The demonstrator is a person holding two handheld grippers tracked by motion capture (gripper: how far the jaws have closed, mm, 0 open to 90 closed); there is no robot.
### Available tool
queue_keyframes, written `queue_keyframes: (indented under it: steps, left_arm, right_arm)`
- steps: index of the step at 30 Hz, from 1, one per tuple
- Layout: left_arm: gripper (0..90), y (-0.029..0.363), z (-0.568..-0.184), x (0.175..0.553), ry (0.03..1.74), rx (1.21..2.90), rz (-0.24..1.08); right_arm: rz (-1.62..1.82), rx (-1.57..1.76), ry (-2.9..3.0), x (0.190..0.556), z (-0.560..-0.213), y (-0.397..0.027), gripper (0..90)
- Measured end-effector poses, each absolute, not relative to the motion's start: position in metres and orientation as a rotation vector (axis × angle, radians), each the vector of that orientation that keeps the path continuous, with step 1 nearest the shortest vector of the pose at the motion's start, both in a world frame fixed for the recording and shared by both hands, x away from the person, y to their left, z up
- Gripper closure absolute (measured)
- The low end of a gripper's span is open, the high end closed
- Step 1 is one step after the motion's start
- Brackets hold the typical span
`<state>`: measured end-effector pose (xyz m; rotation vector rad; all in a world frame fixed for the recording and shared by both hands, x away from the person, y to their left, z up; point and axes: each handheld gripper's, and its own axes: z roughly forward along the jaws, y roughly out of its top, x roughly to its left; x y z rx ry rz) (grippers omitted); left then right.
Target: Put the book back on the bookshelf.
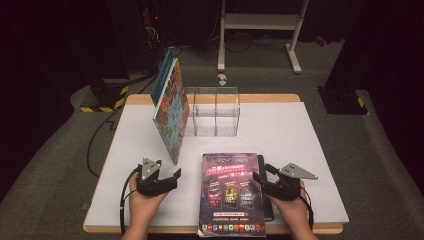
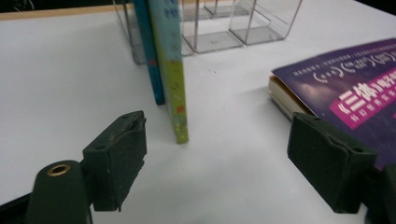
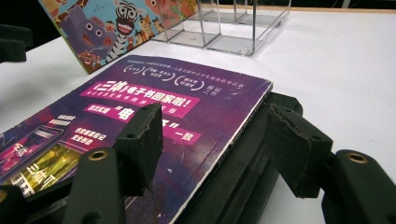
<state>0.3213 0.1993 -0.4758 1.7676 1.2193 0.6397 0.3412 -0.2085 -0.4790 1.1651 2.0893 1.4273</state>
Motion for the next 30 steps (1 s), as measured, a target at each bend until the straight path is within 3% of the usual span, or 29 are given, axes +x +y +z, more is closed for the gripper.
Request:
queue_keyframes:
  steps: [14, 30]
  left_arm:
    - [15.0, 0.171, -0.490, 0.316, 1.126, 1.841, 0.499]
    - [19.6, 0.133, -0.488, 0.313, 1.044, 1.833, 0.370]
  right_arm:
    - [1.385, 1.144, 2.112, 0.340, -0.482, -0.204, 37.6]
    - [1.348, 1.131, 2.156, 0.342, -0.472, -0.192, 37.7]
